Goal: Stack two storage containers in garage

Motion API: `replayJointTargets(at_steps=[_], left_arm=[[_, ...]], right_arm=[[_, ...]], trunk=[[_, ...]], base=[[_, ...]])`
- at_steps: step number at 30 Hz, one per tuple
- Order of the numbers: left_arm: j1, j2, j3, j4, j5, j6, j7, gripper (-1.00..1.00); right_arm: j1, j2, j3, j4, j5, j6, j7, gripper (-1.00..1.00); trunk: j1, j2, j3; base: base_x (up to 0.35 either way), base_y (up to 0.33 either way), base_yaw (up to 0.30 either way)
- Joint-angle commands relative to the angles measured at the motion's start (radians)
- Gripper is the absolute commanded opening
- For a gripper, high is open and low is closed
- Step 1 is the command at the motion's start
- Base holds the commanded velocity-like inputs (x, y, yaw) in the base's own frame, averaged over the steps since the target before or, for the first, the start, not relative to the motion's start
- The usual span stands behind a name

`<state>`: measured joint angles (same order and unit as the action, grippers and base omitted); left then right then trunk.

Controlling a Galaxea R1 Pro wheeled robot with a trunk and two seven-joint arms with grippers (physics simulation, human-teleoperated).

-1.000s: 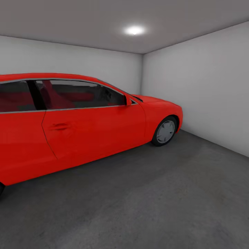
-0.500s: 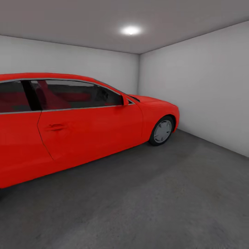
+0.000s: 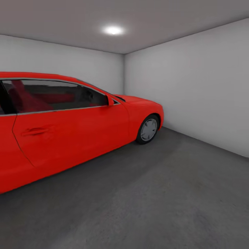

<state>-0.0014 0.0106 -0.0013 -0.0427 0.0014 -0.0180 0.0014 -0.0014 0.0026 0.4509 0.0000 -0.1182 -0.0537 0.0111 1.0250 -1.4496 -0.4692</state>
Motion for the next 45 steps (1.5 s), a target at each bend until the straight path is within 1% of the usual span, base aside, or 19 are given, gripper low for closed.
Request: replayJointTargets(at_steps=[1,26,28,31,33,36,45], left_arm=[[0.0,0.0,0.0,0.0,0.0,-0.002,0.0,1.0],[0.0,0.0,0.0,0.0,0.0,-0.002,0.0,1.0],[0.0,0.0,0.0,0.0,0.0,-0.002,0.0,1.0],[0.0,0.0,0.0,0.0,0.0,-0.002,0.0,1.0],[0.0,0.0,0.0,0.0,0.0,-0.002,0.0,1.0],[0.0,0.0,0.0,0.0,0.0,-0.002,0.0,1.0],[0.0,0.0,0.0,0.0,0.0,-0.002,0.0,1.0]], right_arm=[[0.0,0.0,0.008,0.0,-0.011,-0.003,0.001,1.0],[0.0,-0.001,0.008,0.0,-0.018,-0.004,0.001,1.0],[0.0,-0.001,0.008,0.0,-0.034,-0.007,0.001,1.0],[0.0,-0.008,0.009,0.0,-0.104,-0.02,0.001,1.0],[0.0,-0.01,0.01,0.001,-0.129,-0.024,0.001,1.0],[0.0,-0.011,0.011,0.001,-0.149,-0.028,0.001,1.0],[0.0,-0.012,0.013,0.0,-0.152,-0.029,0.001,1.0]], trunk=[[0.0,0.0,-0.001],[0.0,0.0,-0.001],[0.0,0.0,-0.001],[0.0,0.0,-0.001],[0.0,0.0,-0.001],[0.0,0.0,-0.001],[0.0,0.0,-0.001]], base=[[0.0,0.0,-0.277],[0.0,0.0,-0.284],[0.0,0.0,-0.286],[0.0,0.0,-0.286],[0.0,0.0,-0.288],[0.0,0.0,-0.289],[0.0,0.0,-0.289]])
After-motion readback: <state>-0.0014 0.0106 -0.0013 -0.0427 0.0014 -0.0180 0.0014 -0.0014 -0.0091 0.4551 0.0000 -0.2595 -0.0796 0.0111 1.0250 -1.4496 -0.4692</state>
